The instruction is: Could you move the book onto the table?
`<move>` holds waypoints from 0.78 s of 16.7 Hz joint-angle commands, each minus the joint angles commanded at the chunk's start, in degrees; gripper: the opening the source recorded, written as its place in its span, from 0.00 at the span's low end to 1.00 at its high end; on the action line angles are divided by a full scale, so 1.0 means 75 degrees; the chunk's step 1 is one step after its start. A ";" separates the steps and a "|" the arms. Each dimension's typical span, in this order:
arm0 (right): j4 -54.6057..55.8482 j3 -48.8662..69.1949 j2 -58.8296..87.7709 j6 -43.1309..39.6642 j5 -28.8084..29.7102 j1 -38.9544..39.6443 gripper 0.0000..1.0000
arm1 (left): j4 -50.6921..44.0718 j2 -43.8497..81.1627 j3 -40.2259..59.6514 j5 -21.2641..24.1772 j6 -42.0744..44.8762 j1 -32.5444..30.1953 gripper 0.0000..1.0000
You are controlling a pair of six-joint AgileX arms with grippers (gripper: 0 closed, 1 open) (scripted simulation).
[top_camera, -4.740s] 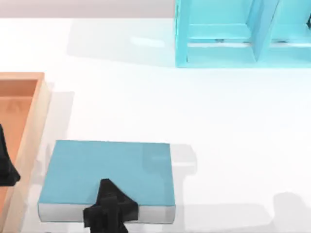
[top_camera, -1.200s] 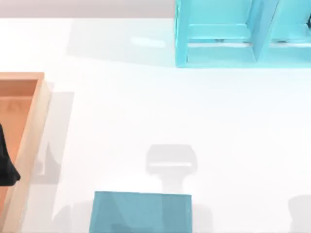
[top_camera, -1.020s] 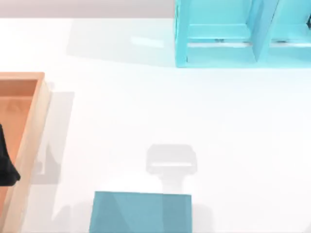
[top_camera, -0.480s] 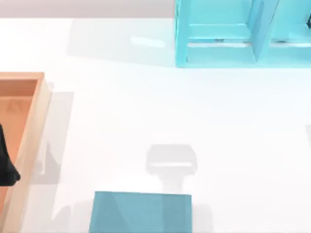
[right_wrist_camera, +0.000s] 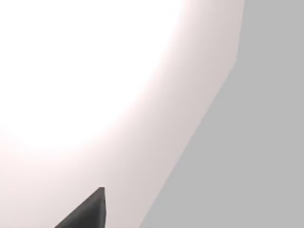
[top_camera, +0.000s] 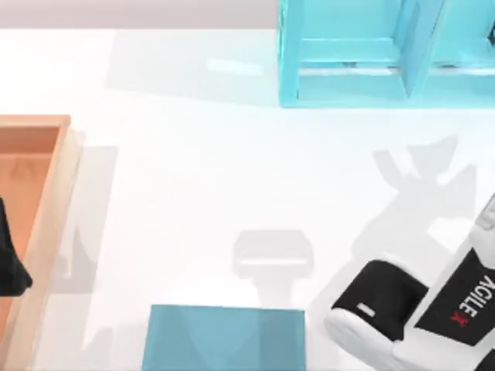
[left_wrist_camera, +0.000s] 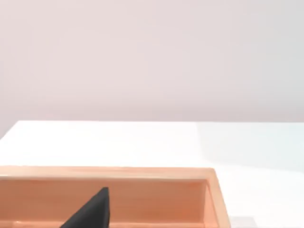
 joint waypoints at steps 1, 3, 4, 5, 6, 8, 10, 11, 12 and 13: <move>-0.0151 0.0032 0.0774 0.0347 0.0816 0.0887 1.00 | 0.0000 0.0000 0.0000 0.0000 0.0000 0.0000 1.00; -0.0446 0.0086 0.2254 0.1007 0.2377 0.2585 1.00 | 0.0000 0.0000 0.0000 0.0000 0.0000 0.0000 1.00; -0.0588 0.0107 0.2944 0.1312 0.3105 0.3377 1.00 | 0.0000 0.0000 0.0000 0.0000 0.0000 0.0000 1.00; -0.0726 0.0125 0.3608 0.1605 0.3806 0.4138 1.00 | 0.0000 0.0000 0.0000 0.0000 0.0000 0.0000 1.00; -0.0857 0.0139 0.4227 0.1876 0.4459 0.4848 1.00 | 0.0000 0.0000 0.0000 0.0000 0.0000 0.0000 1.00; -0.1097 0.0159 0.5335 0.2358 0.5626 0.6118 1.00 | 0.0000 0.0000 0.0000 0.0000 0.0000 0.0000 1.00; -0.1296 0.0171 0.6233 0.2745 0.6572 0.7146 1.00 | 0.0000 0.0000 0.0000 0.0000 0.0000 0.0000 1.00; -0.1380 0.0175 0.6607 0.2907 0.6966 0.7574 1.00 | 0.0000 0.0000 0.0000 0.0000 0.0000 0.0000 1.00; -0.1450 0.0179 0.6912 0.3038 0.7289 0.7922 1.00 | 0.0000 0.0000 0.0000 0.0000 0.0000 0.0000 1.00; -0.1502 0.0181 0.7142 0.3137 0.7532 0.8184 1.00 | 0.0000 0.0000 0.0000 0.0000 0.0000 0.0000 1.00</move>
